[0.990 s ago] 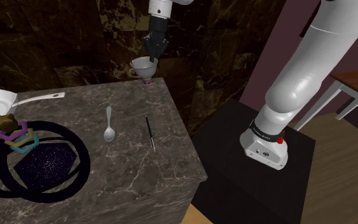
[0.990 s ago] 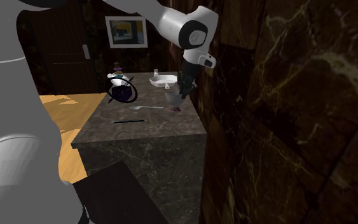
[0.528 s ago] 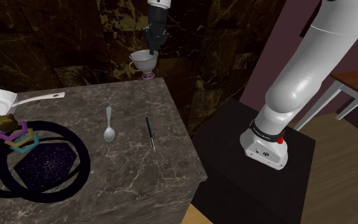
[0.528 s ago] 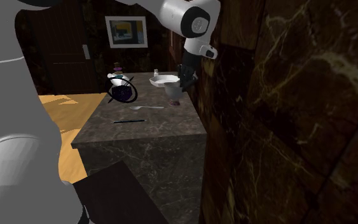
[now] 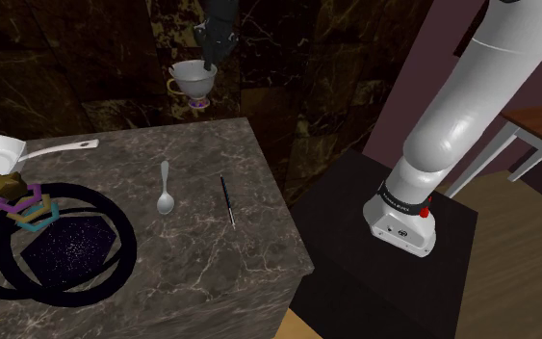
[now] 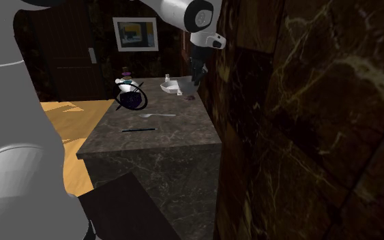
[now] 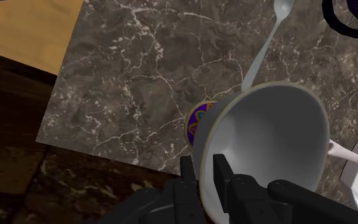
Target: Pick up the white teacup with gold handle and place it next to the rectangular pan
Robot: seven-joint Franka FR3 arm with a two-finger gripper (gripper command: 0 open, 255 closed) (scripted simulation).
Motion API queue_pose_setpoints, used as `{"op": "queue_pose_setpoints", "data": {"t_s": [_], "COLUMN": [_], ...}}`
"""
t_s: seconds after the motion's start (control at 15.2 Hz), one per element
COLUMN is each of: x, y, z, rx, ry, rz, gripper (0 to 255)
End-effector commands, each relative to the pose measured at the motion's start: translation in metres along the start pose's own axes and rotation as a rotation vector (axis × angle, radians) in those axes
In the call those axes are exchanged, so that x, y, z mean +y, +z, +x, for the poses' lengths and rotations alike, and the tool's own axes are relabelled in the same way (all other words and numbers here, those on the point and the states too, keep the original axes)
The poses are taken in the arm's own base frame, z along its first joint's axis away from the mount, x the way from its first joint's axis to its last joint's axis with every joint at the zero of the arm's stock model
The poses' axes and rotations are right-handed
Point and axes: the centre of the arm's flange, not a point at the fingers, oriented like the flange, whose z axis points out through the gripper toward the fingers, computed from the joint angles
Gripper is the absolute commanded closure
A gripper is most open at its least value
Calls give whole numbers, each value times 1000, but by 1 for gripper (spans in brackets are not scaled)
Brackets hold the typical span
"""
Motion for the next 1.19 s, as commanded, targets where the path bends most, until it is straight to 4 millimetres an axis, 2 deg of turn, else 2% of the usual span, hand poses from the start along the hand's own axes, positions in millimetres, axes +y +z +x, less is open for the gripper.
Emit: {"op": "queue_pose_setpoints", "data": {"t_s": [0.0,1.12], "x": [-23,-229], "y": [7,67], "z": [-6,-70], "rx": [15,15], "ry": [1,1], "rz": [4,4], "gripper": [255,255]}}
